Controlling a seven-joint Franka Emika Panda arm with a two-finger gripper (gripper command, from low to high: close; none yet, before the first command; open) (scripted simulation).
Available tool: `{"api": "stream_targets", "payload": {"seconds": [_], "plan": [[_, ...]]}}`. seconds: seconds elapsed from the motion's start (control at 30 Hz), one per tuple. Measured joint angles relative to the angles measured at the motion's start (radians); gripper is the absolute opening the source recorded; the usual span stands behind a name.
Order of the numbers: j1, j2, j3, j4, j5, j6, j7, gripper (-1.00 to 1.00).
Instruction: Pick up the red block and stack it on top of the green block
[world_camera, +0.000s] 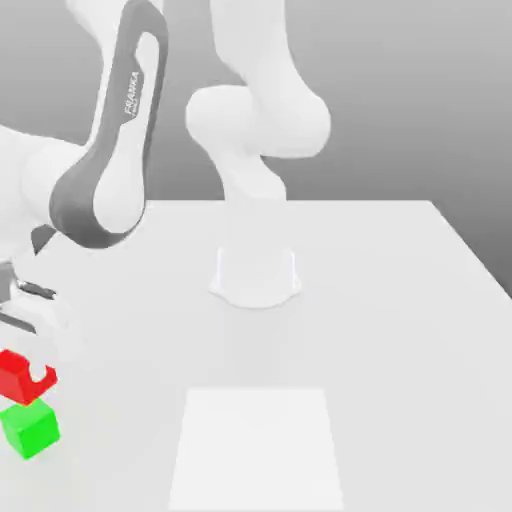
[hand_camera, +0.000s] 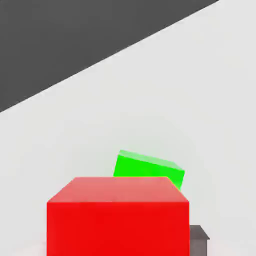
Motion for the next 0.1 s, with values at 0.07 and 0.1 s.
{"api": "stream_targets", "payload": {"seconds": [0.07,0.1], "plan": [[-0.008,0.022,0.008,0.002,0.008,0.019,-0.006,1.00],[-0.008,0.022,0.008,0.002,0.008,0.019,-0.006,1.00]]}}
